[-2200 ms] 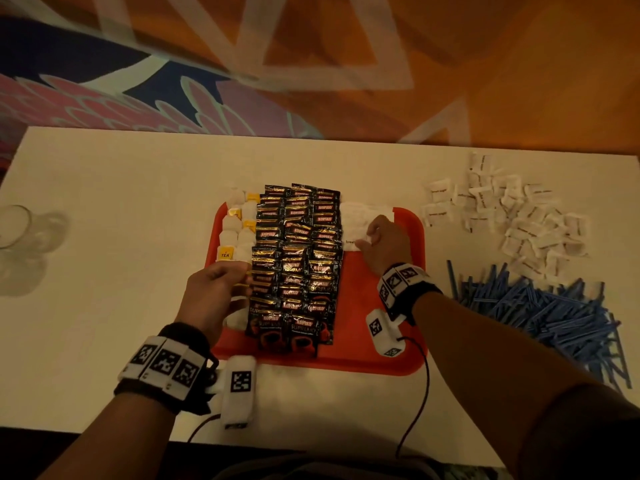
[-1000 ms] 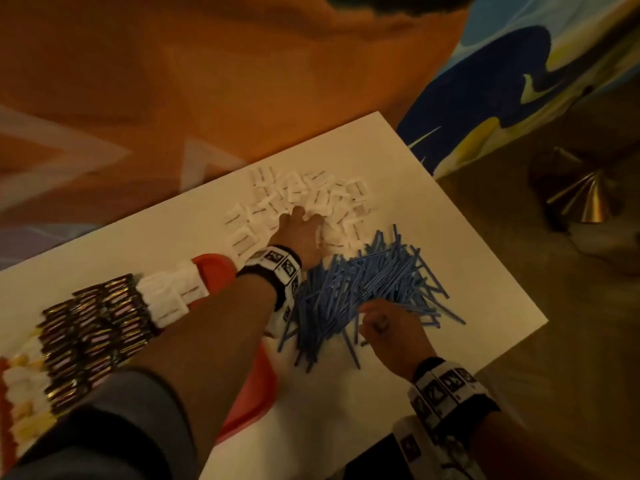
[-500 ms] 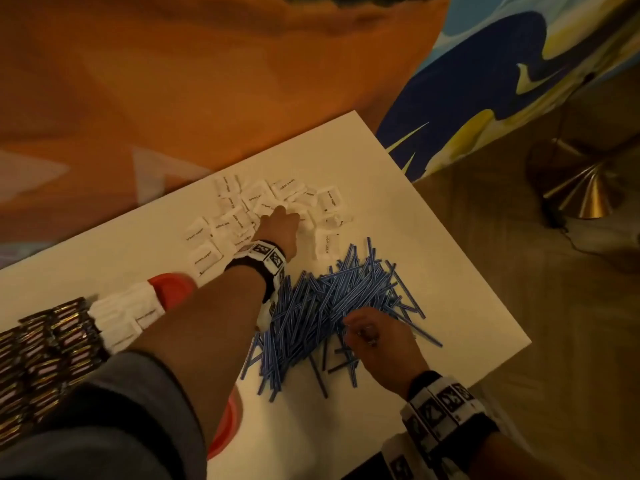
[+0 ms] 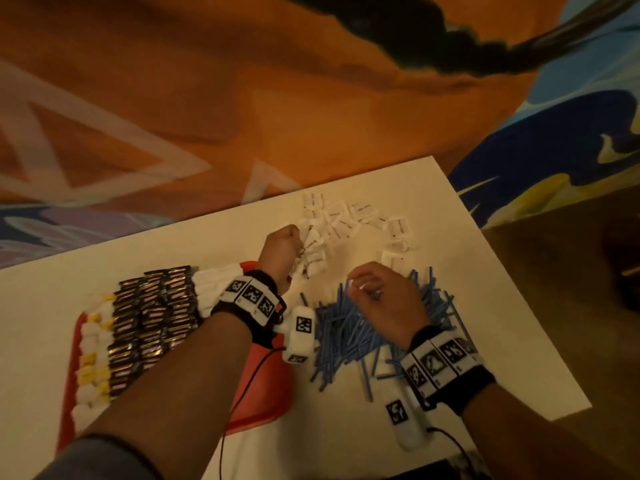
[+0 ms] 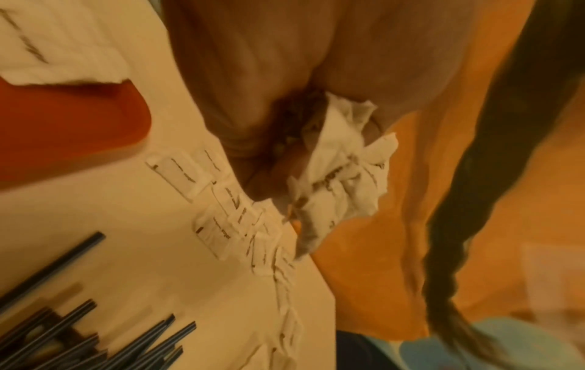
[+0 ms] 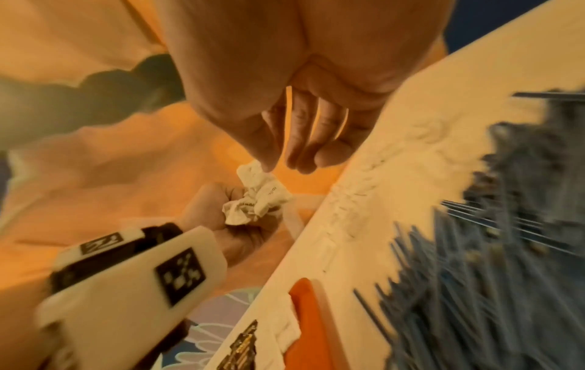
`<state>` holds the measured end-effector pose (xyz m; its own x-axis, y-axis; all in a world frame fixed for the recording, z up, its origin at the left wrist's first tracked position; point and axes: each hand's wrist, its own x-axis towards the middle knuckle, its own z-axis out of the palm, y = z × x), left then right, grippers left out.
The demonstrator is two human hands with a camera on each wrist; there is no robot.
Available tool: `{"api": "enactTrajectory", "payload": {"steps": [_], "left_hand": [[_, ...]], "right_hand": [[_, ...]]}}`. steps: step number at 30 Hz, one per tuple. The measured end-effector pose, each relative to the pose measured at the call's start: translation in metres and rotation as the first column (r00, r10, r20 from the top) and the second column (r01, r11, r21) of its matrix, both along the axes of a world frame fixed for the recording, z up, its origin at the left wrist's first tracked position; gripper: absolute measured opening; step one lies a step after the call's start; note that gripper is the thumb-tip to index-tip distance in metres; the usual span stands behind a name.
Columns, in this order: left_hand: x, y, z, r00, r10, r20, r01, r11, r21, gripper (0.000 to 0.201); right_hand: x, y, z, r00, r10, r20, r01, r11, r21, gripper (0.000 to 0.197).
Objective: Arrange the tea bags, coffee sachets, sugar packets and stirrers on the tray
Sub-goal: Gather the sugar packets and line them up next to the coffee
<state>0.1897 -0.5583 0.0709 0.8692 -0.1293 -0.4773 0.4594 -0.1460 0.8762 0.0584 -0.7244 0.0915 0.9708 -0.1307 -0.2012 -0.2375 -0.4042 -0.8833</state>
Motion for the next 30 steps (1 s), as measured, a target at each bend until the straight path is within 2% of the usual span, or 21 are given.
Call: {"api": "enactTrajectory", "payload": {"steps": [1, 2, 4, 6, 7, 10, 11, 13, 15, 17, 19, 21, 23, 25, 28, 30], "left_hand": [[-0.008, 0.011, 0.007, 1.0, -0.004, -0.029, 0.003, 0.998, -0.061, 0.02], [-0.017, 0.02, 0.015, 0.997, 0.002, -0.077, -0.011, 0.994, -0.111, 0.018], [-0.037, 0.039, 0.025, 0.985, 0.017, -0.173, -0.06, 0.967, -0.246, 0.036], [-0.059, 0.052, 0.048, 0.971, 0.041, -0.237, -0.13, 0.918, -0.374, 0.059], [-0.069, 0.059, 0.056, 0.969, 0.05, -0.241, -0.153, 0.89, -0.429, 0.061], [-0.093, 0.084, 0.071, 0.967, 0.074, -0.243, -0.21, 0.773, -0.598, 0.034], [-0.1, 0.091, 0.078, 0.969, 0.081, -0.234, -0.216, 0.739, -0.639, 0.031], [-0.106, 0.108, 0.081, 0.969, 0.1, -0.228, -0.227, 0.73, -0.645, 0.039], [-0.11, 0.126, 0.085, 0.965, 0.133, -0.225, -0.249, 0.73, -0.637, 0.031], [-0.112, 0.145, 0.088, 0.95, 0.208, -0.233, -0.31, 0.713, -0.629, 0.025], [-0.114, 0.162, 0.091, 0.924, 0.297, -0.242, -0.382, 0.68, -0.626, 0.023], [-0.118, 0.176, 0.094, 0.904, 0.359, -0.233, -0.421, 0.648, -0.635, 0.018], [-0.121, 0.188, 0.098, 0.893, 0.387, -0.23, -0.44, 0.644, -0.626, 0.014], [-0.124, 0.2, 0.097, 0.896, 0.375, -0.236, -0.434, 0.631, -0.644, 0.012], [-0.123, 0.214, 0.098, 0.891, 0.363, -0.272, -0.447, 0.599, -0.664, 0.019], [-0.124, 0.221, 0.101, 0.892, 0.344, -0.294, -0.449, 0.592, -0.669, 0.019]], "right_hand": [[0.007, 0.008, 0.01, 0.997, 0.016, 0.071, -0.014, 1.0, -0.022, 0.014], [0.013, 0.018, 0.019, 0.989, 0.047, 0.139, -0.041, 0.998, -0.047, 0.016], [0.022, 0.041, 0.036, 0.966, 0.154, 0.209, -0.135, 0.985, -0.103, 0.019], [0.024, 0.067, 0.048, 0.943, 0.261, 0.207, -0.229, 0.959, -0.168, 0.021], [0.022, 0.08, 0.053, 0.935, 0.294, 0.199, -0.256, 0.946, -0.197, 0.021], [0.016, 0.114, 0.067, 0.917, 0.331, 0.221, -0.284, 0.933, -0.222, 0.02], [0.013, 0.124, 0.071, 0.909, 0.345, 0.235, -0.294, 0.928, -0.227, 0.02], [0.008, 0.143, 0.08, 0.89, 0.372, 0.264, -0.317, 0.92, -0.228, 0.021], [0.002, 0.162, 0.087, 0.889, 0.367, 0.273, -0.308, 0.922, -0.234, 0.025], [-0.002, 0.18, 0.093, 0.925, 0.296, 0.238, -0.246, 0.944, -0.219, 0.034], [-0.005, 0.194, 0.099, 0.968, 0.214, 0.135, -0.196, 0.972, -0.133, 0.039], [-0.006, 0.207, 0.104, 0.977, 0.207, 0.048, -0.202, 0.975, -0.091, 0.033], [-0.007, 0.219, 0.107, 0.974, 0.222, 0.048, -0.217, 0.972, -0.093, 0.024], [-0.009, 0.231, 0.108, 0.975, 0.206, 0.083, -0.205, 0.979, -0.016, 0.022], [-0.017, 0.248, 0.113, 0.981, 0.151, 0.118, -0.177, 0.953, 0.244, 0.022], [-0.023, 0.257, 0.12, 0.979, 0.168, 0.111, -0.201, 0.871, 0.448, 0.021]]}}
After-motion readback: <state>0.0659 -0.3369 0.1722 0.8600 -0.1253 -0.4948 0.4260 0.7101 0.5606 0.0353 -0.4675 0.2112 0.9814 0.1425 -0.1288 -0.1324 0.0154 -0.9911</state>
